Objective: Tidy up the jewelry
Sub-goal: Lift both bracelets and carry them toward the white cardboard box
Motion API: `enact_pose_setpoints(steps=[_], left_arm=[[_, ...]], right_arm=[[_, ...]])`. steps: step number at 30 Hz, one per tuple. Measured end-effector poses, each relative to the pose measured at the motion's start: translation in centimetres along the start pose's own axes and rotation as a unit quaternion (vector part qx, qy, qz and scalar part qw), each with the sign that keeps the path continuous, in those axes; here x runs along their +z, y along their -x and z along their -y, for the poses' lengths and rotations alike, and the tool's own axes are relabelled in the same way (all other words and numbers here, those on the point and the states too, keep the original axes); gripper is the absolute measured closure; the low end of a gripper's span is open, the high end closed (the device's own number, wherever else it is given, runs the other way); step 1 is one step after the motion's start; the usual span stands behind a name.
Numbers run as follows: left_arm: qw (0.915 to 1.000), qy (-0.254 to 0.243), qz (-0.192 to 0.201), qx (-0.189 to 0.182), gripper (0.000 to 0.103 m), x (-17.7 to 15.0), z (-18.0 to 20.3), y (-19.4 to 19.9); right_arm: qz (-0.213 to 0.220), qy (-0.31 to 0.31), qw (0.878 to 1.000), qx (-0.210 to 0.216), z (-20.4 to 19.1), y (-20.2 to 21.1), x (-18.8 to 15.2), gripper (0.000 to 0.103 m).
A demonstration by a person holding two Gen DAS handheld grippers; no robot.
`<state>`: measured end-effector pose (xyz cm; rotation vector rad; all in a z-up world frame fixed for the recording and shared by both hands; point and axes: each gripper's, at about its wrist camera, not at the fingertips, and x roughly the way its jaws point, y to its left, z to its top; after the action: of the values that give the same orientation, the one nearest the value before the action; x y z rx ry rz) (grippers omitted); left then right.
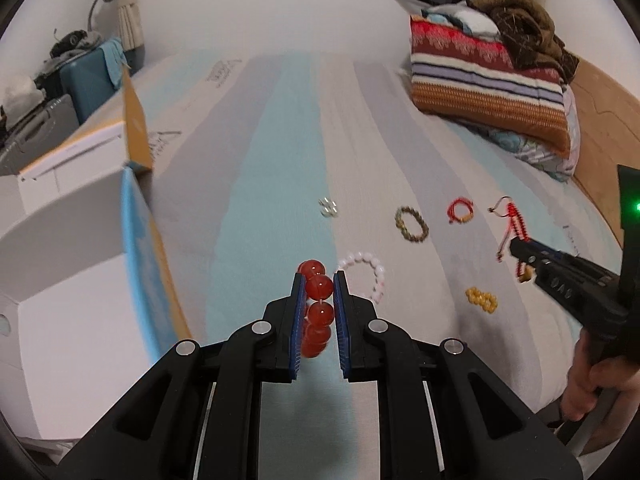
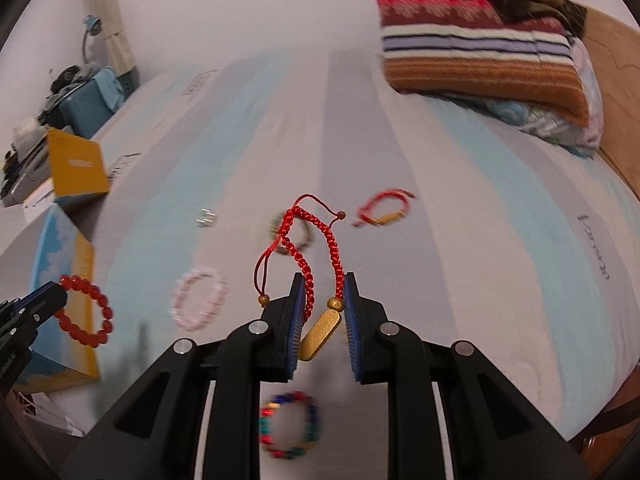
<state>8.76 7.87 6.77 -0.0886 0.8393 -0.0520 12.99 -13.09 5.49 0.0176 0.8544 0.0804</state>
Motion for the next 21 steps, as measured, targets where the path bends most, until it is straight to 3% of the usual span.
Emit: enact_pose_setpoints(steps=[5,10,21], left_arm=[[0.9995,0.012,0.026,0.015,0.090,1.1,-2.7,3.2],[0.9969,0.036,0.042,0.055,0.090,1.3,-7.1,6.0],[0.9882,0.088,0.056,0.112,0.090,-1.0,-16.2,10.7]], right_arm=[[0.011,0.030,0.999,0.025,-5.8,1.4,1.5,0.085],[0.023,0.066,0.996,0.052,-12.1,2.9,2.4,0.085],[0.028,0.134,0.984,0.112,-24.5,5.2,0.7,0.085]])
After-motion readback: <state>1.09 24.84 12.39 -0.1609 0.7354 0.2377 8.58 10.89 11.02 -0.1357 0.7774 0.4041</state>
